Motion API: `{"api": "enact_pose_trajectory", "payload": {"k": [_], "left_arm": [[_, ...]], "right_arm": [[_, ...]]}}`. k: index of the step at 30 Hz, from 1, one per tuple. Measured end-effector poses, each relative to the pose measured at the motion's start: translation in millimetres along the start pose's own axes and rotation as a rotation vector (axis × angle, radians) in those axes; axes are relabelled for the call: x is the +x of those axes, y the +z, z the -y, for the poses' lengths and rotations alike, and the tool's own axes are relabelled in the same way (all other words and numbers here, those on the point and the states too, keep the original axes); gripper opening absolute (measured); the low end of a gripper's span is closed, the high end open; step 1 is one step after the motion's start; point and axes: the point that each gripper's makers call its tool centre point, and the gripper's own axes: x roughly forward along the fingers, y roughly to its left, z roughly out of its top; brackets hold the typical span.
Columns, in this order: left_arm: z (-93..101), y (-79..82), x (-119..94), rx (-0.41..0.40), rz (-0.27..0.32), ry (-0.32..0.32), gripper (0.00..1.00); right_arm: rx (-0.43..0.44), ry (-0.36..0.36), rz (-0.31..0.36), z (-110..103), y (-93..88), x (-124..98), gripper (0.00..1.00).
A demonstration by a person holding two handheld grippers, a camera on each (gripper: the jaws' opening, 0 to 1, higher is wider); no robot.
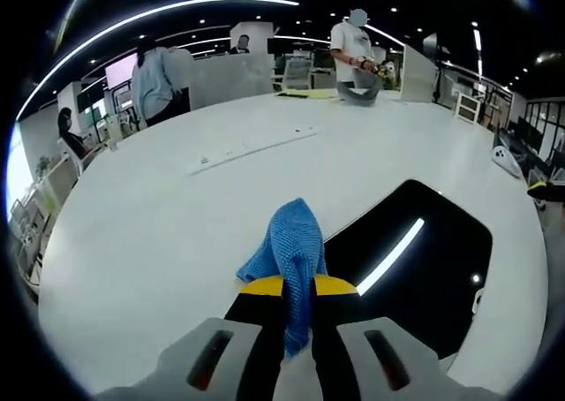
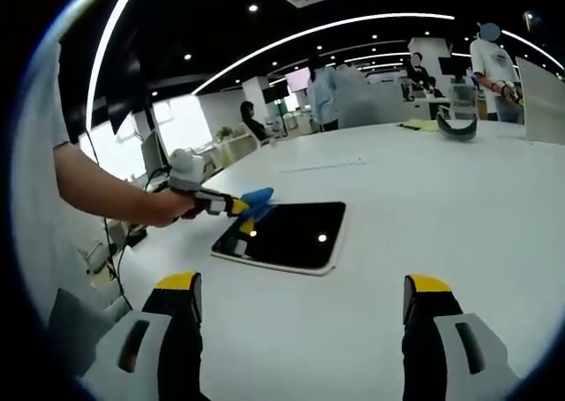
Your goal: Wipe the mirror surface with the cleaning cloth until all visible marks leave the cleaned area.
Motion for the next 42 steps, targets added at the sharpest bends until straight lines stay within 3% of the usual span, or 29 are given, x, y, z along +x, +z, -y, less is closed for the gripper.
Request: {"api": "enact_pose_trajectory", "payload": {"k": [42], "left_arm": [[-0.7,6.0,7.9,0.037,-0.011,0.004,0.07]], "right_arm": [[0.013,0.006,0.016,2.4,3.3,0.9,0.93]]}}
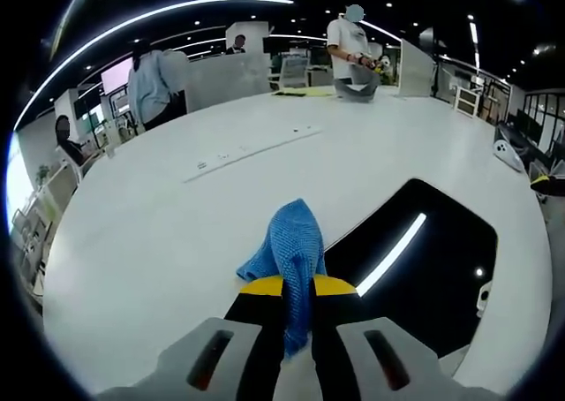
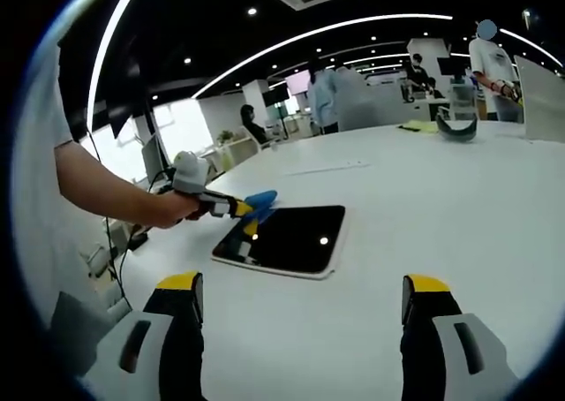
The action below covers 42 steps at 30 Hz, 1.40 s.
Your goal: Wipe the mirror surface with the cleaning cloth until all visible marks leave the cleaned area.
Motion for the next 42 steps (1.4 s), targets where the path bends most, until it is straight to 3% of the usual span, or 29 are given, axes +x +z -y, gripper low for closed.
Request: {"api": "enact_pose_trajectory", "payload": {"k": [42], "left_arm": [[28.6,13.9,16,0.041,0.01,-0.055,0.07]], "right_arm": [[0.011,-0.012,0.014,3,3.5,-2,0.91]]}}
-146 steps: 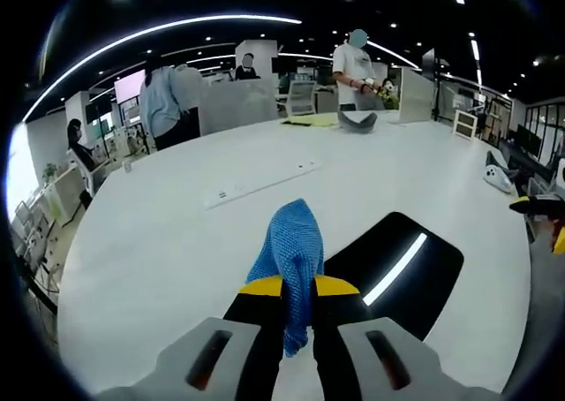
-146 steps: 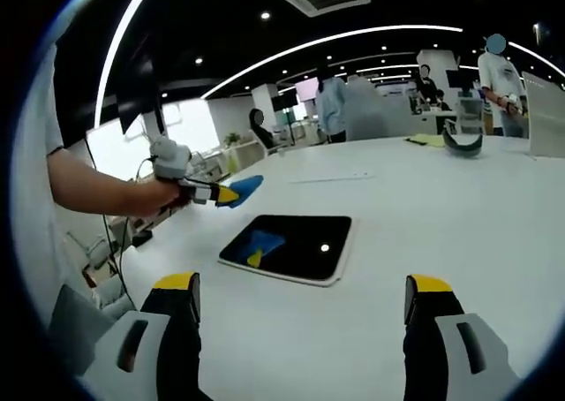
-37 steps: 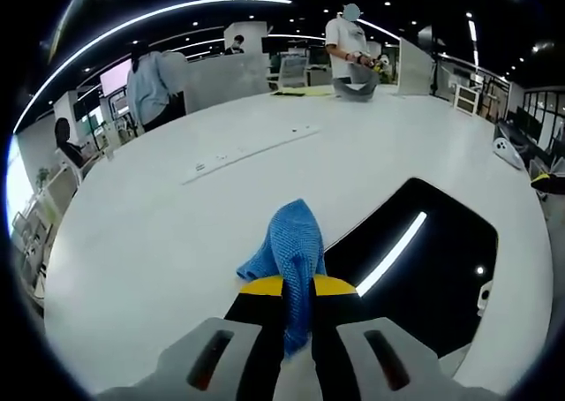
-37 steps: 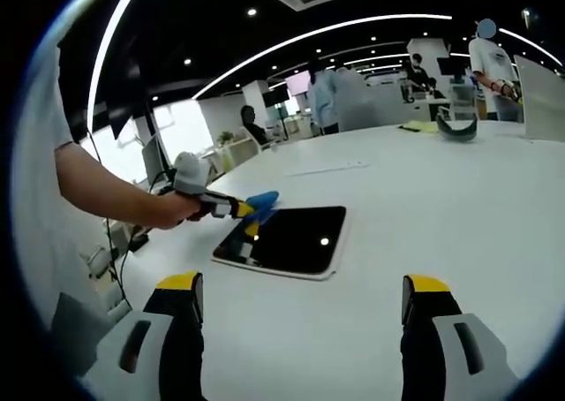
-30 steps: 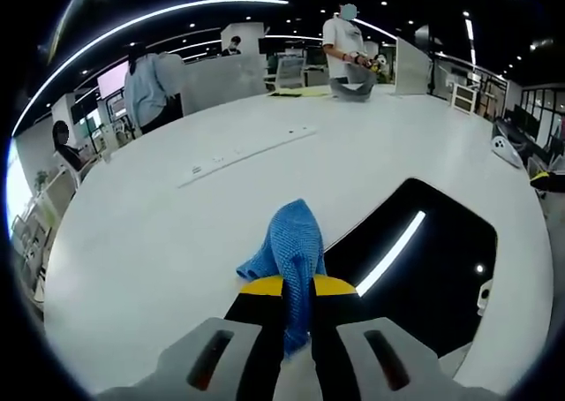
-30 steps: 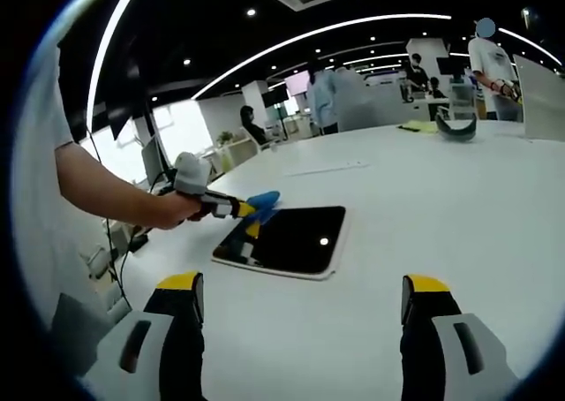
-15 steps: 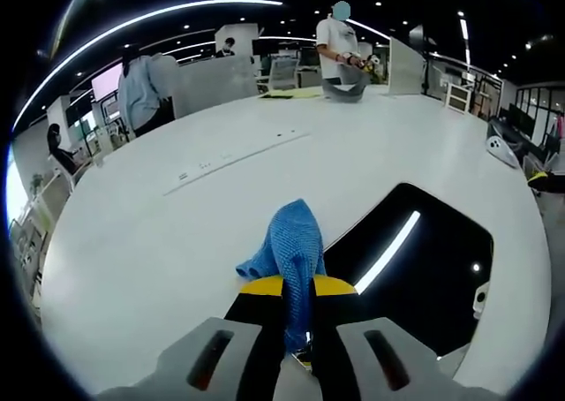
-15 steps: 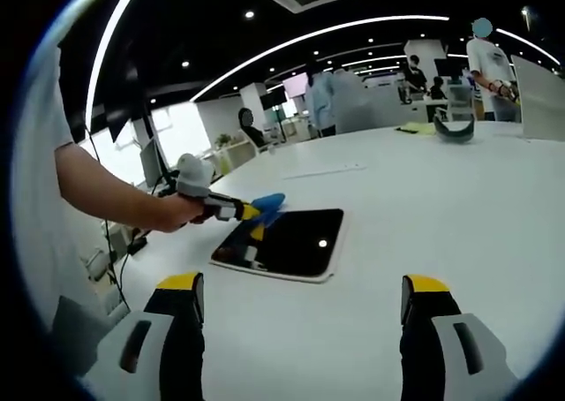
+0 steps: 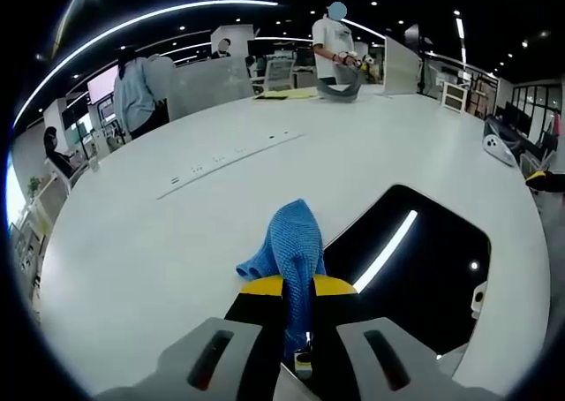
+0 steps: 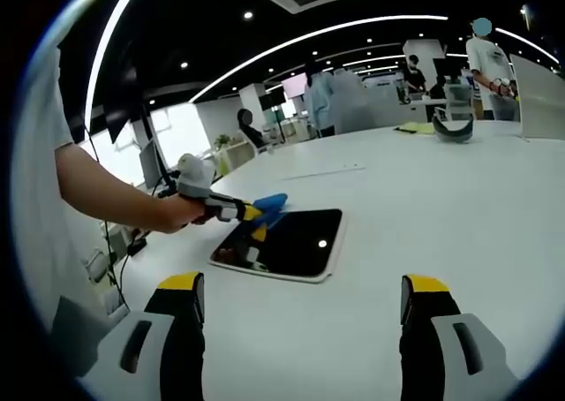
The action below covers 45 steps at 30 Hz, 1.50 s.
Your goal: Wipe the mirror surface with the cleaning cloth until all visible marks leave the cleaned area.
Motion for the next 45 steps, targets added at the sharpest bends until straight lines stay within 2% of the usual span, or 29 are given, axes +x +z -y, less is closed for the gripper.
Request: {"api": "enact_pose_trajectory", "payload": {"k": [45], "left_arm": [[29.7,11.7,15,0.019,0.01,-0.053,0.07]], "right_arm": [[0.021,-0.005,0.009,3,-0.4,-1,0.91]]}}
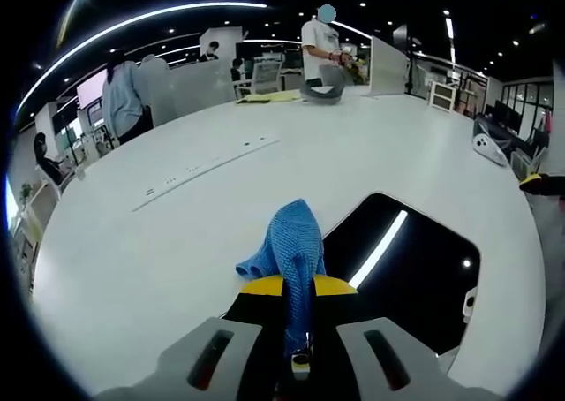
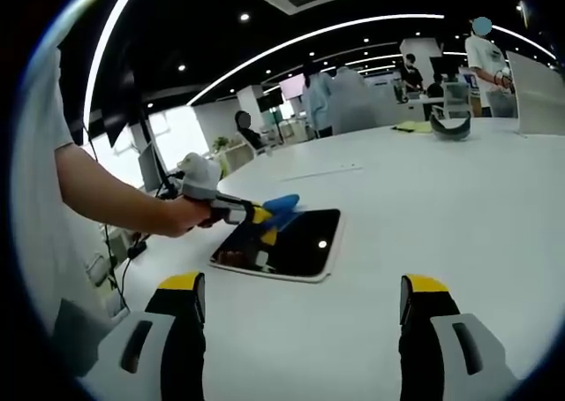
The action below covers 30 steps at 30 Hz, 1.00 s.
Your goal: Wipe the mirror surface with the cleaning cloth until all visible marks leave the cleaned area.
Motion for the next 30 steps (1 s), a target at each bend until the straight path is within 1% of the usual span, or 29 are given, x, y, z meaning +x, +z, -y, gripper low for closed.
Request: {"api": "enact_pose_trajectory", "payload": {"k": [20,30], "left_arm": [[7.9,3.3,4,0.001,-0.001,-0.006,0.07],[12.0,4.6,6,0.002,0.0,-0.008,0.07]], "right_arm": [[0.015,-0.01,0.001,6,-2.4,-3,0.91],[0.013,-0.008,0.008,4,-0.5,-2,0.9]]}}
